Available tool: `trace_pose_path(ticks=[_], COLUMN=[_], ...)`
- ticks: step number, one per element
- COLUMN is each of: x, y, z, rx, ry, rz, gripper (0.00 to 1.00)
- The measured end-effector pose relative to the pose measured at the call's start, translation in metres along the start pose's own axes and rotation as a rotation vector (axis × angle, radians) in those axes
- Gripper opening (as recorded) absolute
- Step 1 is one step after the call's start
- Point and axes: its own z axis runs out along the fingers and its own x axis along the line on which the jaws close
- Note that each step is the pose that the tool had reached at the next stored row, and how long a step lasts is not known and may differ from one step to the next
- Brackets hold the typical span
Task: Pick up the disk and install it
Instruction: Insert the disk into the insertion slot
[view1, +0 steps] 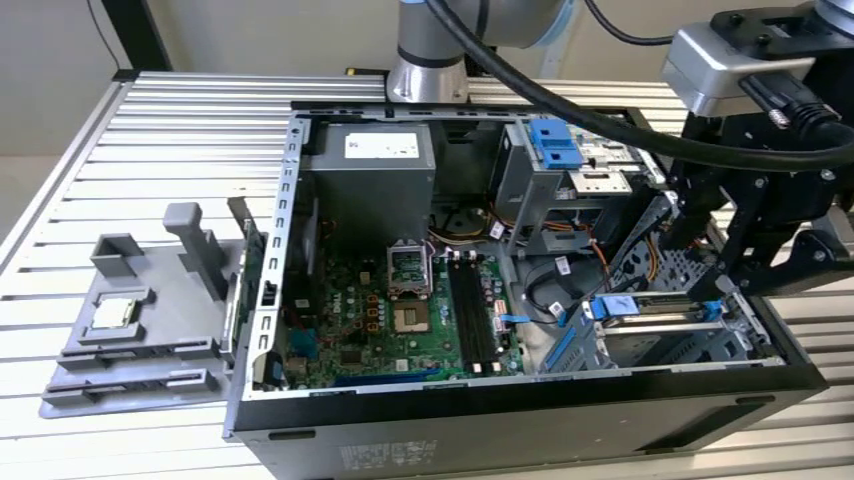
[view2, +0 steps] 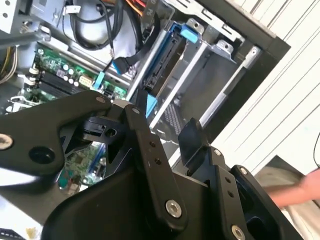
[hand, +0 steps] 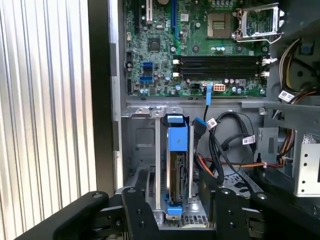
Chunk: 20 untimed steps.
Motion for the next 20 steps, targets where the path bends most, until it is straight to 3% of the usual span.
trace_pose_path(ticks=[4, 8, 10, 13, 14, 17, 18, 20], x=[-0.0003, -0.0006, -0.0008, -0.0009, -0.0009, -0.0009, -0.0010, -0.0011], y=[-0.0120, -0.0246, -0.0306, -0.0314, -0.0319, -0.0331, -0.0348, -0.0382], z=[0.0011, 0.0025, 0.0040, 0.0049, 0.0052, 0.0053, 0.0055, 0.0068], rx=[-0.0266, -0.0473, -0.0521, -0.0527, -0.0574, -0.0860, -0.0912, -0.0916], ry=[-0.0043, -0.0098, -0.0114, -0.0118, -0.0138, -0.0260, -0.0309, -0.0367], rz=[-0.001, -0.001, -0.001, -0.001, -0.001, -0.002, -0.002, -0.004], gripper=[1.00, 1.00, 1.00, 1.00, 1.00, 1.00, 1.00, 1.00])
